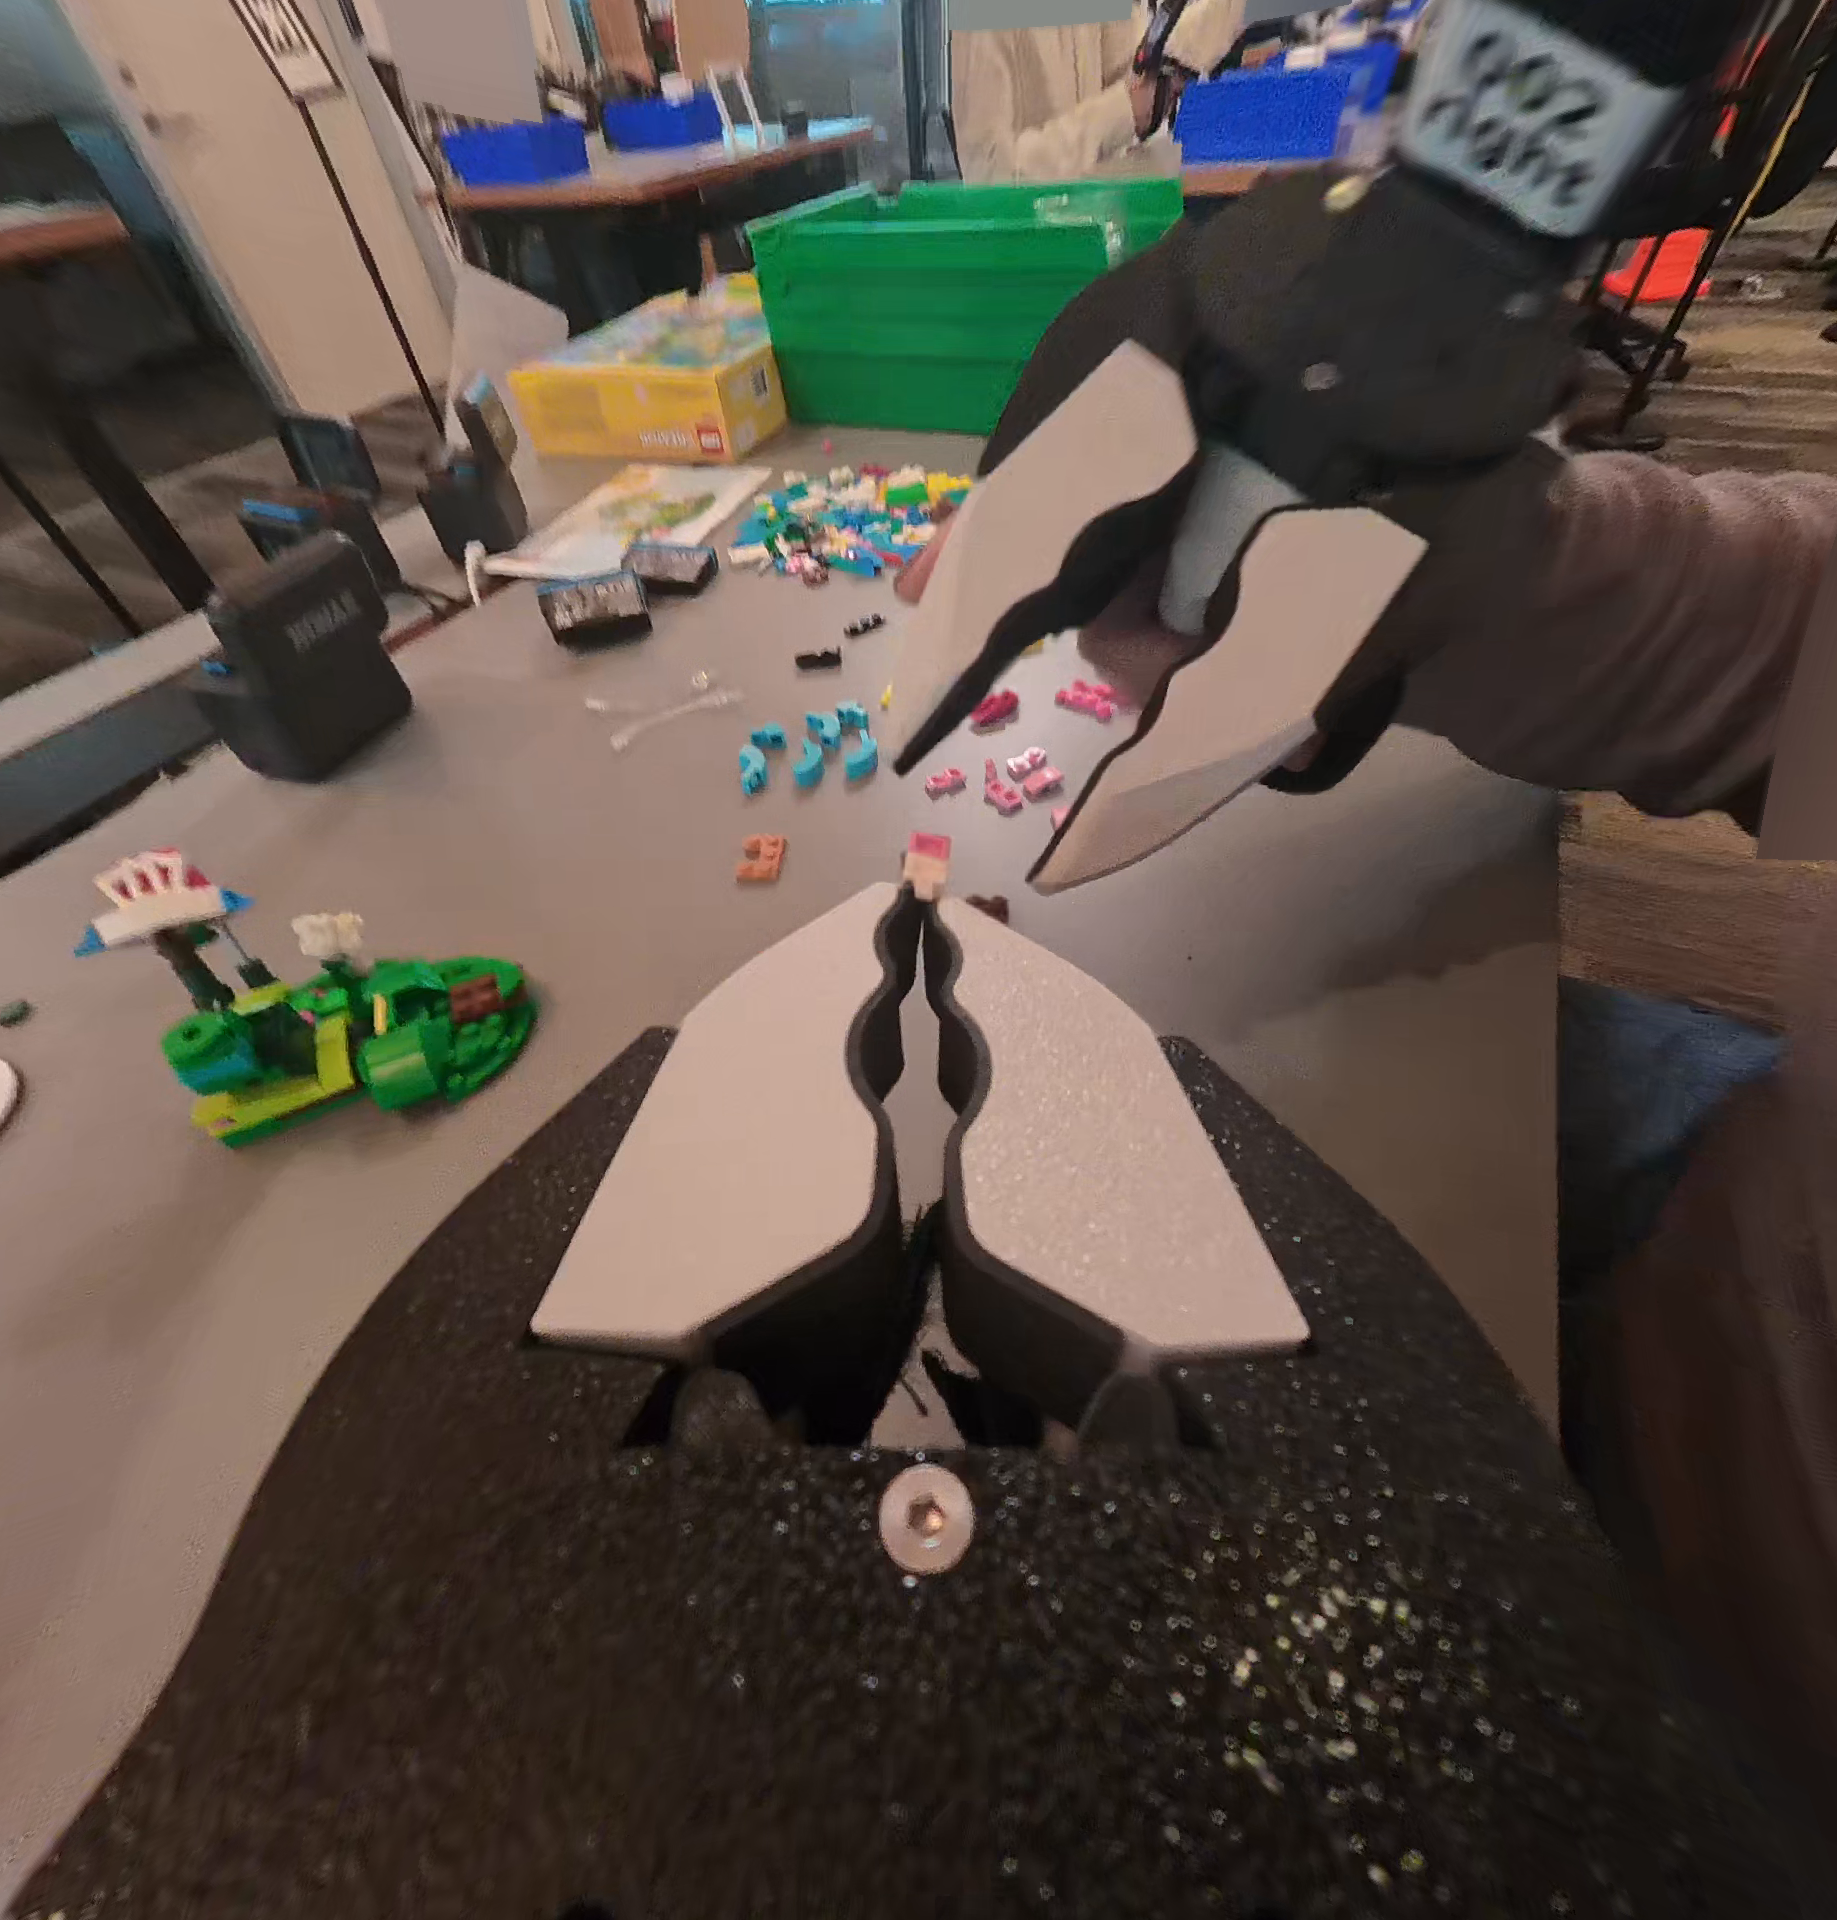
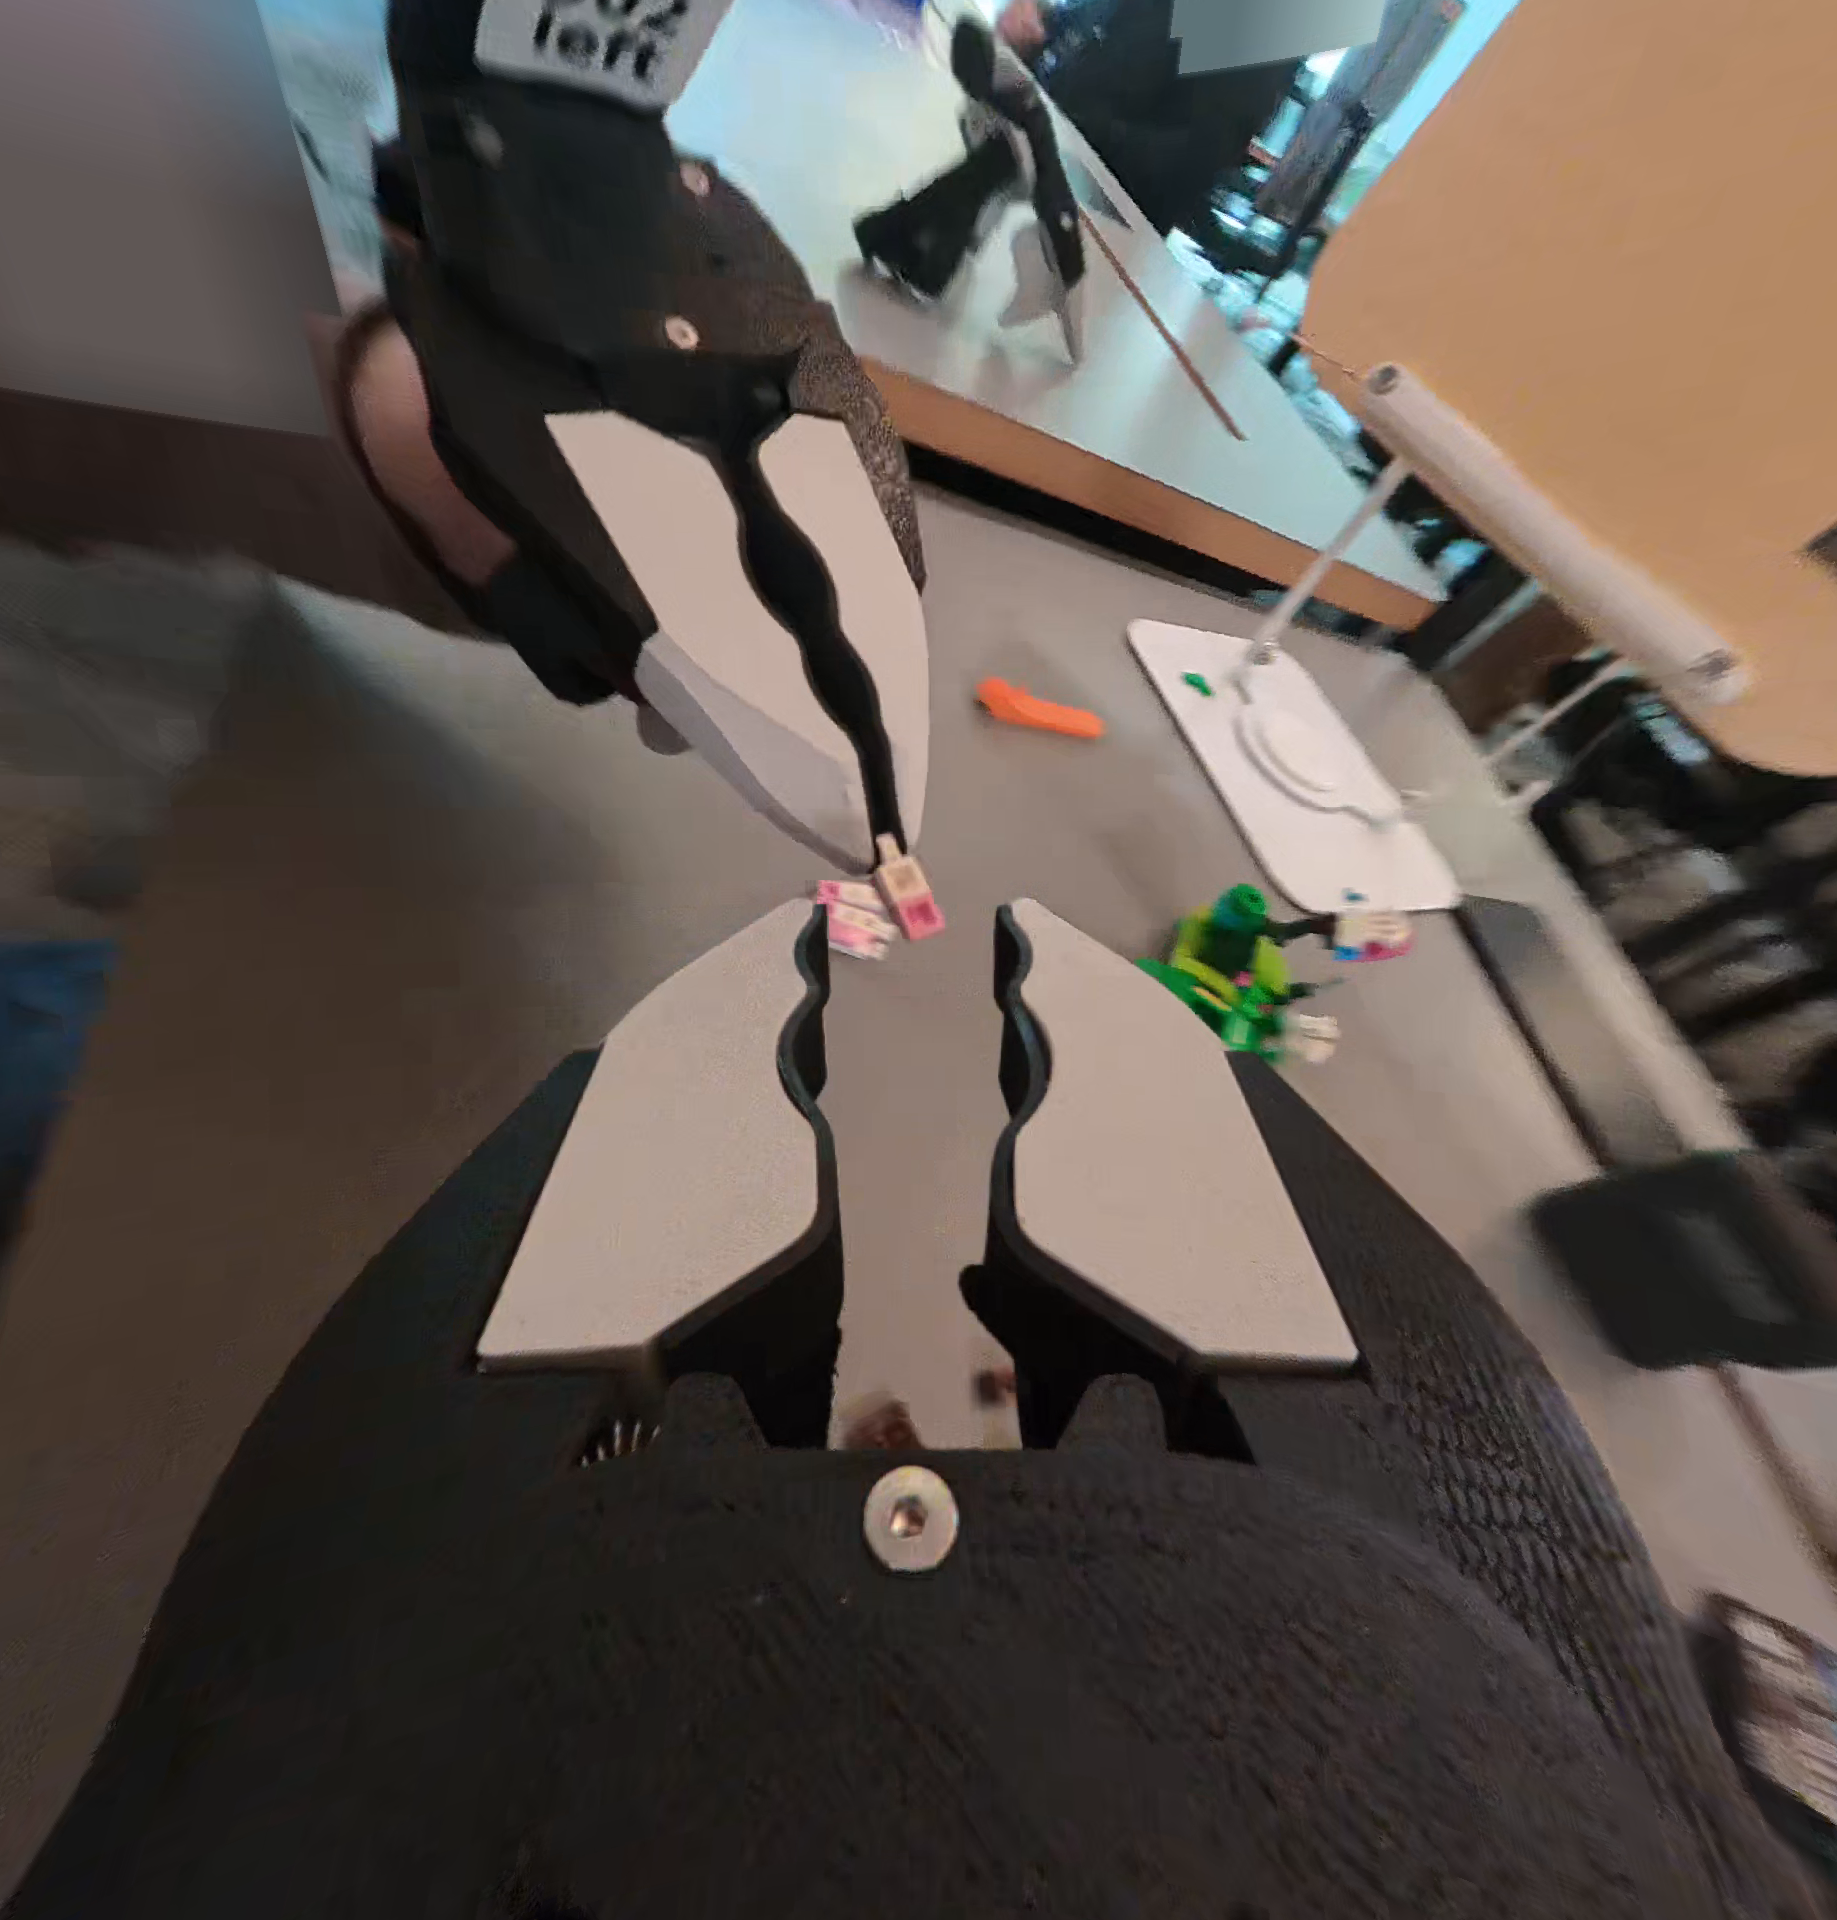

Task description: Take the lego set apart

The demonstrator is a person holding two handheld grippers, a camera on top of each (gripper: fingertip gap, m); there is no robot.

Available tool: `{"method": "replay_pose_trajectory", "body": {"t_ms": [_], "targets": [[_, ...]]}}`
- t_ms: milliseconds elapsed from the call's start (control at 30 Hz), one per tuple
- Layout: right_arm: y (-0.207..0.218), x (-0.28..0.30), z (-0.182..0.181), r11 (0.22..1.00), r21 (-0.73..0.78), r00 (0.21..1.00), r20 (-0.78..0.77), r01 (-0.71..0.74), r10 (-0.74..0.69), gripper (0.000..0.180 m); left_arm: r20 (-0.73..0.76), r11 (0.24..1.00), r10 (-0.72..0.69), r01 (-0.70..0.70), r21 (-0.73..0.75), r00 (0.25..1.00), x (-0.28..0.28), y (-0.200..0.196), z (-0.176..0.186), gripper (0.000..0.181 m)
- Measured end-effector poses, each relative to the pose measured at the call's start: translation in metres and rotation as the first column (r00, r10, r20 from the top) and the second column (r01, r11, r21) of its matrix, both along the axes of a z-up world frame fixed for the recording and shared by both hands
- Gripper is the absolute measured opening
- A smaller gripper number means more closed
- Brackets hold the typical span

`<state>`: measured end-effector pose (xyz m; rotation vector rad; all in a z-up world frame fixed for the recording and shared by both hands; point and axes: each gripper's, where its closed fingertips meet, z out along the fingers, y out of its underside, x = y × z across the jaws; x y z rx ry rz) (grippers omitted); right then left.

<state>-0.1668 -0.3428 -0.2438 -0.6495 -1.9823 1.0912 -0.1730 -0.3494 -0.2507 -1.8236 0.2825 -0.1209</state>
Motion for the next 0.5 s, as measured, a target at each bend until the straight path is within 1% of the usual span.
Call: {"method": "replay_pose_trajectory", "body": {"t_ms": [67, 133, 200, 300, 400, 433, 500], "targets": [[0.001, -0.003, -0.007, 0.984, 0.174, 0.998, -0.046, 0.048, -0.041, 0.028, 0.056, 1.0, 0.01, -0.009, -0.026, 0.998, -0.001, 0.004, -0.005, 0.0], [0.002, -0.006, -0.016, 0.938, 0.334, 0.995, -0.083, 0.086, -0.062, 0.026, 0.142, 0.999, 0.017, -0.011, -0.041, 0.99, -0.001, 0.006, -0.008, 0.0], [0.006, -0.009, -0.024, 0.882, 0.452, 0.988, -0.125, 0.137, -0.09, 0.024, 0.232, 0.999, 0.016, -0.005, -0.048, 0.973, 0.0, 0.007, -0.008, 0.0], [0.011, -0.013, -0.024, 0.819, 0.533, 0.971, -0.21, 0.211, -0.113, 0.016, 0.321, 0.998, 0.023, -0.003, -0.062, 0.947, -0.001, 0.008, -0.01, 0.0], [0.012, -0.014, -0.023, 0.784, 0.574, 0.964, -0.243, 0.236, -0.112, 0.01, 0.359, 0.998, 0.017, 0.007, -0.067, 0.933, 0.002, 0.009, -0.012, 0.0], [0.012, -0.014, -0.023, 0.771, 0.589, 0.962, -0.252, 0.242, -0.11, 0.005, 0.372, 0.998, 0.014, 0.011, -0.066, 0.928, 0.003, 0.009, -0.012, 0.0], [0.013, -0.013, -0.026, 0.754, 0.616, 0.967, -0.234, 0.228, -0.101, 0.003, 0.382, 0.998, 0.011, 0.014, -0.061, 0.924, 0.003, 0.01, -0.012, 0.001]]}}
